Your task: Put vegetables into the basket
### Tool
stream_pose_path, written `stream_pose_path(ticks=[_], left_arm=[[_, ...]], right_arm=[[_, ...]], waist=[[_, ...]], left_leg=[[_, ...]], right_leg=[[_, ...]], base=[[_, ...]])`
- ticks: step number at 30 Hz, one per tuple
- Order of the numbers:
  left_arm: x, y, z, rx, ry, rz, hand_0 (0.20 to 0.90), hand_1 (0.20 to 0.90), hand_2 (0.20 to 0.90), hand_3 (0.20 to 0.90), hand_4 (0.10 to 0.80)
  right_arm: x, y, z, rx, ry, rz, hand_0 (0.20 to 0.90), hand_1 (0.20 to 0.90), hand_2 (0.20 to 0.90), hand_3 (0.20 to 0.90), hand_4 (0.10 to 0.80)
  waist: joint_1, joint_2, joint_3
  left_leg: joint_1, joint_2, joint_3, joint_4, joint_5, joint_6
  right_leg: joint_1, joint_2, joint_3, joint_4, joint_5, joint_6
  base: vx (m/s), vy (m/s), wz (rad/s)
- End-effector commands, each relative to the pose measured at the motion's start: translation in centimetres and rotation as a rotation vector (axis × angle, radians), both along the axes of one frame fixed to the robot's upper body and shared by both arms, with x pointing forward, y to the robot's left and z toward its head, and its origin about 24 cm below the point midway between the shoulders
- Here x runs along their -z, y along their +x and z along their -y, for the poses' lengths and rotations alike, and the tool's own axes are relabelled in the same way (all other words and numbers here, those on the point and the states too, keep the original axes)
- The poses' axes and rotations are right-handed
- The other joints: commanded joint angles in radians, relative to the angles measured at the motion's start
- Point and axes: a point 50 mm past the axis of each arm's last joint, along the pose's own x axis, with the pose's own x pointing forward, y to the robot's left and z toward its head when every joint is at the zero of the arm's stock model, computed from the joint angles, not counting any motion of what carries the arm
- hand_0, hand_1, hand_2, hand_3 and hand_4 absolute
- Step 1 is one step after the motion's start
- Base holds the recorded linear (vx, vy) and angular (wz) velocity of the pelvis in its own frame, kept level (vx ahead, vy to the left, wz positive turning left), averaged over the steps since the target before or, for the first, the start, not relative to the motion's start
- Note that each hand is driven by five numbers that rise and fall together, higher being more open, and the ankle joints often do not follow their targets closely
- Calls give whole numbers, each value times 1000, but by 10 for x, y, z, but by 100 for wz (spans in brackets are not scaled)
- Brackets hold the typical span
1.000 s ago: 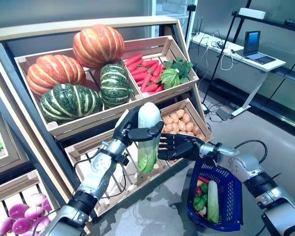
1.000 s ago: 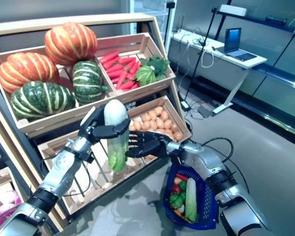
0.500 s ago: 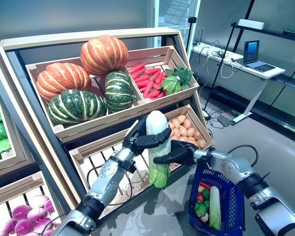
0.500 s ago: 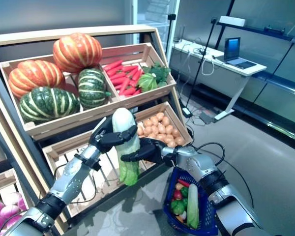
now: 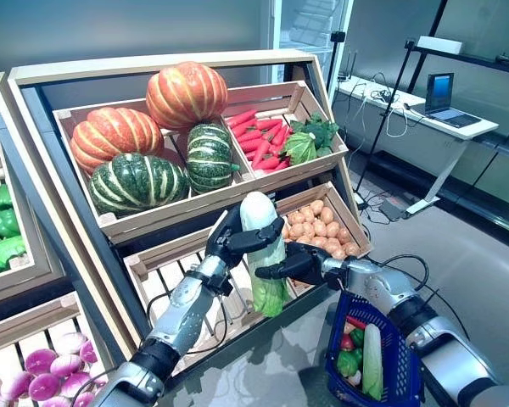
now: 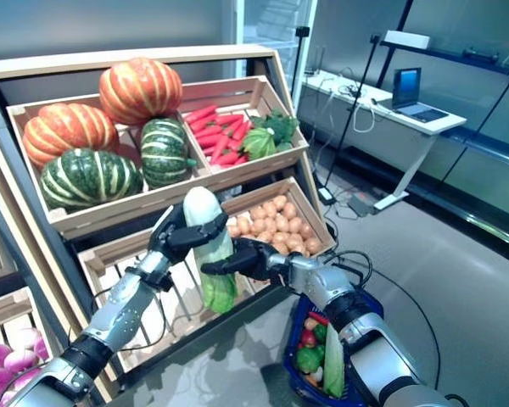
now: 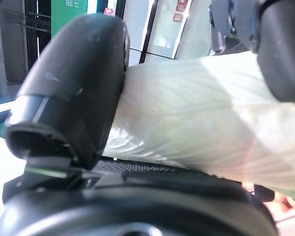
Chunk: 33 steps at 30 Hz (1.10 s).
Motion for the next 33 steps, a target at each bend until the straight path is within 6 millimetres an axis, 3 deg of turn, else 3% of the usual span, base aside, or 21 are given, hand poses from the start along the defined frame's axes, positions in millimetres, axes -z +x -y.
stream_pose_path(ticks=[1,12,13,14,15,23,27,28,33], left_arm=[[-86,1,84,333,-294,362,300,300,300,300,400],[-86,1,72,311,-211,370,300,300,300,300,400],[-84,1,68,301,-176,366,561,561,561,561,574],[-83,1,65,302,-162,359,754,754,754,754,703],[-82,1,62,298,-156,357,900,900,900,900,800],[-68,2,15,213,32,302,900,900,900,900,800],[-59,4,-22,99,133,269,900,900,900,900,800],[-59,4,-23,96,136,269,900,900,900,900,800],[-57,9,-62,-62,230,246,900,900,900,900,800]], right_arm=[[-40,37,-14,117,51,163,300,300,300,300,400],[-35,36,20,213,-58,205,300,300,300,300,400],[-33,35,31,237,-79,210,300,300,300,300,400],[-32,34,38,249,-85,209,300,300,300,300,400],[-31,33,41,255,-87,208,300,300,300,300,400],[-2,7,111,451,-157,155,300,300,300,300,400],[15,-14,159,590,-232,97,300,300,300,300,400],[16,-15,161,594,-234,95,300,300,300,300,400],[29,-42,219,784,-303,27,300,300,300,300,400]], waist=[[35,14,-56],[20,14,-51],[15,14,-49],[13,14,-48],[12,14,-48],[-2,19,-29],[-8,20,-21],[-8,20,-20],[-17,22,-2]], left_leg=[[54,-49,11,4,-194,55],[47,-48,17,4,-191,57],[47,-48,20,4,-190,58],[47,-47,22,4,-189,58],[47,-47,23,4,-189,58],[47,-42,50,4,-188,61],[53,-39,62,4,-189,60],[53,-39,63,4,-189,60],[58,-36,74,4,-186,56]], right_leg=[[-2,45,15,2,-69,-82],[-15,48,34,2,-60,-81],[-17,49,40,2,-59,-80],[-18,50,43,2,-58,-80],[-19,50,45,2,-58,-80],[-31,52,58,2,-49,-76],[-29,52,62,2,-48,-73],[-29,52,63,2,-48,-73],[-27,52,67,2,-46,-71]], base=[[0,0,0],[0,0,0],[0,0,0],[0,0,0],[0,0,0],[22,-10,-6],[38,-10,-13],[48,-9,-8],[43,-14,-5]])
